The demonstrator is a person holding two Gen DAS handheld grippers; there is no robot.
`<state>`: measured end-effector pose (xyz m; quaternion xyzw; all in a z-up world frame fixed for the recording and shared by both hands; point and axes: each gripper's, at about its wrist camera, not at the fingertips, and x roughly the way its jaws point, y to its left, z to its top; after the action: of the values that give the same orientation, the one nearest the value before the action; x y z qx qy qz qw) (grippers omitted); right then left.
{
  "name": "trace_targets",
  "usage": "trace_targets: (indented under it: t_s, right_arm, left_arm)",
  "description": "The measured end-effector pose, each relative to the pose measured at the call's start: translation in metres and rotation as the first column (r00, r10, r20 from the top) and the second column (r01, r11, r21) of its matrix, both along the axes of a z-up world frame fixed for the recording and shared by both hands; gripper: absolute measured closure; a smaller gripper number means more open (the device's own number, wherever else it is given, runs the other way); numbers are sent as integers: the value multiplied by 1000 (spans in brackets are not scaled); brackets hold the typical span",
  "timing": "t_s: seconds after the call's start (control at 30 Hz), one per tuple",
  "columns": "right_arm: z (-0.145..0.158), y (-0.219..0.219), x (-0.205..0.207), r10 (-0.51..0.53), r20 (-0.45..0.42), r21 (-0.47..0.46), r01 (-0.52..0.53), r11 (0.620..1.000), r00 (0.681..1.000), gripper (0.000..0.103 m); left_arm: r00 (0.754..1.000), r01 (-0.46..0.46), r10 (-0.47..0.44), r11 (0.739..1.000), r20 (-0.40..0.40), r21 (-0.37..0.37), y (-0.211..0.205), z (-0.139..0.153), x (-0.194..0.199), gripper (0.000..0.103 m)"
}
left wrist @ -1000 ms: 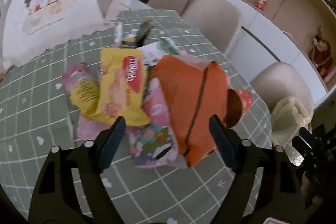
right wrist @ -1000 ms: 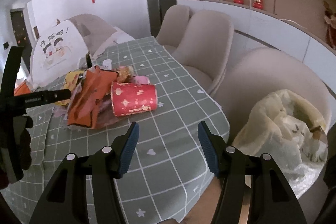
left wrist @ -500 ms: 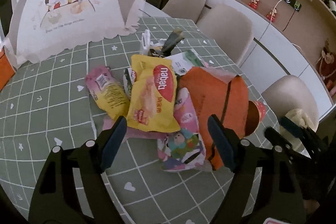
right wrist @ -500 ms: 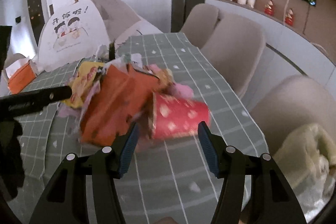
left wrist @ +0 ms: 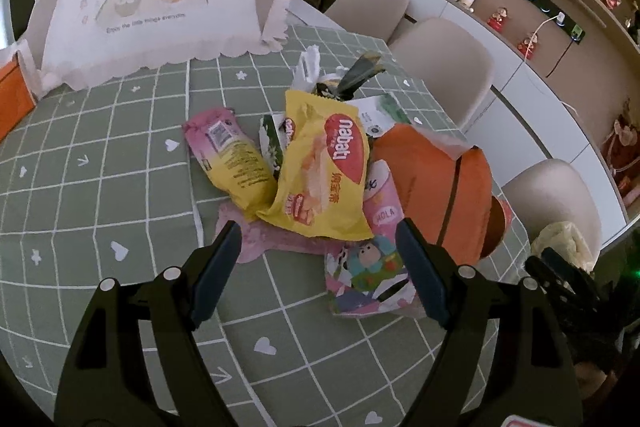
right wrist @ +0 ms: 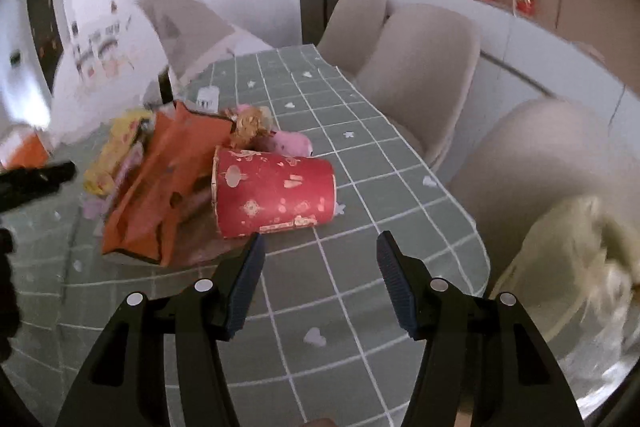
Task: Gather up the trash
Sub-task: 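Move the right tool toward the red paper cup while the left tool approaches the wrappers, then grasp the red paper cup with the right tool while the left tool grasps the yellow Nabati wrapper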
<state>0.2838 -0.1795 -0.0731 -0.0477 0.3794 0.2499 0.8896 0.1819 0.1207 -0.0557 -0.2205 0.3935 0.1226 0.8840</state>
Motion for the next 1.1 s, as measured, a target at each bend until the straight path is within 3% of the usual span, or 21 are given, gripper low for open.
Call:
trace_targets:
  t_s: [0.1, 0.2, 0.3, 0.4, 0.5, 0.7, 0.9, 1.1]
  right_arm:
    - [10, 16, -2, 19, 28, 21, -20, 1000, 999, 48]
    - [12, 53, -1, 73, 69, -42, -71, 997, 995, 48]
    - [6, 83, 3, 91, 139, -164, -68, 984, 986, 49]
    - [-1, 84, 13, 66, 141, -220, -33, 975, 988, 66]
    - [-2, 53, 24, 14, 84, -137, -2, 991, 996, 82]
    - [5, 8, 35, -35, 20, -36, 35, 999, 999, 98]
    - [13, -16, 32, -70, -28, 60, 72, 996, 997, 98]
    - [18, -31, 16, -74, -26, 75, 76, 994, 997, 98]
  left_arm:
    - [1000, 15, -15, 1000, -1, -3, -2, -1, 5, 27]
    - [1000, 28, -28, 1000, 7, -1, -5, 0, 11, 27]
    - [999, 33, -33, 999, 19, -1, -6, 1, 13, 27]
    - [999, 42, -42, 999, 32, 13, -5, 4, 12, 27]
    - [998, 51, -52, 999, 35, 18, -3, 3, 10, 27]
    - [999, 45, -45, 999, -2, -8, 5, -11, 8, 27]
    - [999, 36, -35, 999, 19, -29, 13, -8, 10, 27]
    - [999, -9, 10, 1000, 36, -28, 31, -7, 19, 28]
